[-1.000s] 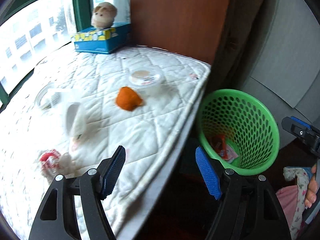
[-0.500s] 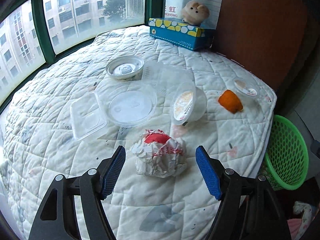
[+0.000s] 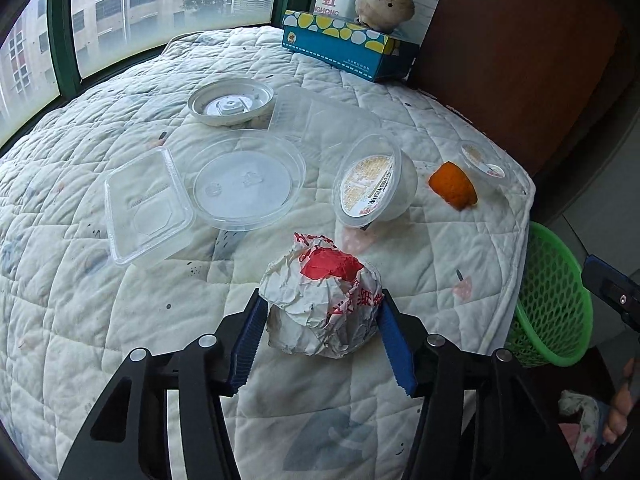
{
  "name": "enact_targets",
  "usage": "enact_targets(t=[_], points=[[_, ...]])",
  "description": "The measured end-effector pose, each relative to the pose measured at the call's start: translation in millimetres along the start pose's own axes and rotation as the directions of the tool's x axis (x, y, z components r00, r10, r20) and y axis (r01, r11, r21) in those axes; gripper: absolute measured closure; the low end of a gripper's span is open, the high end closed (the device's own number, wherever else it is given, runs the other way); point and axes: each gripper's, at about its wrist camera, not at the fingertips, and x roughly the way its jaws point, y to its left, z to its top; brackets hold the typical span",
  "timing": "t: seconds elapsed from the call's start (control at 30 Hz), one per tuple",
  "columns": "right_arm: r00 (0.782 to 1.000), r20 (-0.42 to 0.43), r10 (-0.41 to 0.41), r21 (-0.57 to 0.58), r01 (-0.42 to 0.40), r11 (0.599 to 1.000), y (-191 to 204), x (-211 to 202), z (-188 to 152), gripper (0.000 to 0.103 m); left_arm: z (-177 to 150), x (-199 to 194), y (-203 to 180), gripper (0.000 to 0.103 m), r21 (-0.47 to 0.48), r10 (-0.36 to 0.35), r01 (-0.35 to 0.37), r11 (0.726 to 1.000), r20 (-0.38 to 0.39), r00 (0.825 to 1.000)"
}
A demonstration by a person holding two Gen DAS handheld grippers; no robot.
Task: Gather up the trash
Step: 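Grasp a second clear plastic cup with the right tool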
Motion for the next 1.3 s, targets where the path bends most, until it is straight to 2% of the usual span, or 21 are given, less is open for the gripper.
enact_targets(t=[0.13,0.47,0.77,1.13,1.23,1.3], points=[[0.999,-0.014,0.033,-0.014,-0.033,0.999,15.3,13.3,6.7,0.022,-4.4,-13.2,8.0,0.05,-0.01,-0.02,0.02,1.0,0.015,1.0],[0.992,-0.058,0.108,-0.058,-0.111,0.992,61.1,54.6,25.0,0.022,-11.7,-40.8,34.5,0.05,-0.043,-0.011,0.013,0.999,0.047,0.999],[0.984,-0.095,0.15,-0.05,-0.155,0.987,90.2,92.2,42.9,0.027,-16.6,-43.4,46.1,0.05,-0.057,-0.009,0.011,0.998,0.042,0.999],[0.979,-0.136,0.153,-0.02,-0.157,0.987,101.1,134.0,49.7,0.042,-18.0,-42.4,58.6,0.05,-0.083,-0.013,0.017,0.996,0.038,0.999],[0.976,-0.147,0.164,0.0,-0.166,0.986,100.6,140.6,50.0,0.049,-17.8,-41.9,59.6,0.05,-0.084,-0.013,0.016,0.996,0.036,0.999],[0.975,-0.153,0.163,0.0,-0.165,0.986,100.8,143.0,49.7,0.058,-18.9,-42.1,59.8,0.05,-0.085,-0.015,0.018,0.996,0.036,0.999]])
